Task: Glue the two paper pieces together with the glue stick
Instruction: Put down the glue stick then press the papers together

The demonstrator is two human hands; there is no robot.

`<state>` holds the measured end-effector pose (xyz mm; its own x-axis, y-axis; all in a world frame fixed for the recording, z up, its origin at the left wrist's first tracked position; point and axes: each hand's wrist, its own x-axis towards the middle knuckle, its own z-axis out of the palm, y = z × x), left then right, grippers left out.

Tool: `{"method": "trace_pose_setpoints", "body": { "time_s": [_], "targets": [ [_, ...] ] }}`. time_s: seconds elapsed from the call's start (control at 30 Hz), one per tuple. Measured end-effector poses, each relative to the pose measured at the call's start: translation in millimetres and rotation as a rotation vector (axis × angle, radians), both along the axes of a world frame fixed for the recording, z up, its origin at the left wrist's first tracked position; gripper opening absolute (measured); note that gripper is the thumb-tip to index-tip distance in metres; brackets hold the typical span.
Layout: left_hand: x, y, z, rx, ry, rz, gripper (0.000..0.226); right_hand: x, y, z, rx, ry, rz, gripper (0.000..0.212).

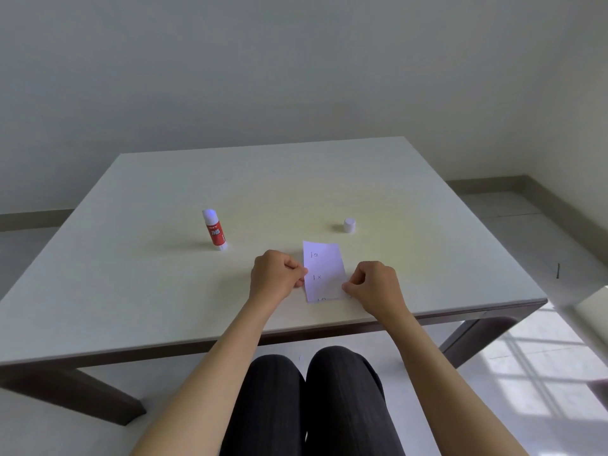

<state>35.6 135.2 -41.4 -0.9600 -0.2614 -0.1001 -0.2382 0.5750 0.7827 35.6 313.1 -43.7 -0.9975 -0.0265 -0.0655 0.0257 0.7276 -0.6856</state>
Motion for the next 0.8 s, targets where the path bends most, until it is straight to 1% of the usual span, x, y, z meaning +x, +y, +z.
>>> {"method": "trace_pose_setpoints", "body": {
  "time_s": [0.03, 0.07, 0.13, 0.17, 0.2, 0.23, 0.27, 0.3, 0.37, 0.4, 0.43, 0.47, 0.57, 0.7, 0.8],
  "targets": [
    [0, 1, 0, -0.034, 0.009, -0.003, 0.013, 0, 0, 0, 0.018, 0.018, 0.006, 0.008],
    [0, 2, 0, -0.073, 0.021, -0.006, 0.014, 1, 1, 0, 0.04, 0.04, 0.023, 0.011],
    [-1, 4, -2, -0.161, 0.051, -0.018, 0.015, 1, 1, 0, 0.116, 0.07, 0.098, 0.036],
    [-2, 5, -3, -0.196, 0.067, -0.024, 0.013, 2, 1, -1, 0.175, 0.084, 0.14, 0.045],
    [-2, 5, -5, -0.22, 0.084, -0.031, 0.012, 3, 0, -2, 0.245, 0.107, 0.173, 0.048],
    [-3, 4, -6, -0.234, 0.104, -0.043, 0.011, 4, -2, -5, 0.32, 0.137, 0.195, 0.046],
    [-4, 3, -7, -0.247, 0.127, -0.068, 0.014, 5, -4, -8, 0.39, 0.17, 0.207, 0.043],
    [-6, 2, -8, -0.273, 0.141, -0.119, 0.023, 7, -6, -10, 0.448, 0.196, 0.214, 0.042],
    [-11, -3, -10, -0.427, 0.142, -0.305, 0.042, 7, -8, -15, 0.527, 0.219, 0.232, 0.043],
    [-13, -6, -10, -0.536, 0.134, -0.404, 0.046, 7, -8, -16, 0.55, 0.22, 0.25, 0.045],
    [-15, -10, -9, -0.61, 0.122, -0.483, 0.046, 6, -7, -17, 0.57, 0.219, 0.268, 0.045],
    [-16, -14, -9, -0.639, 0.101, -0.54, 0.046, 5, -7, -18, 0.583, 0.221, 0.284, 0.045],
    [-17, -29, -9, -0.652, 0.05, -0.616, 0.056, 8, -10, -19, 0.577, 0.249, 0.334, 0.041],
    [-11, -58, -7, -0.671, -0.001, -0.614, 0.07, 10, -30, -19, 0.545, 0.259, 0.402, 0.041],
    [-3, -75, -10, -0.65, -0.053, -0.604, 0.08, 11, -47, -21, 0.526, 0.263, 0.397, 0.043]
  ]
}}
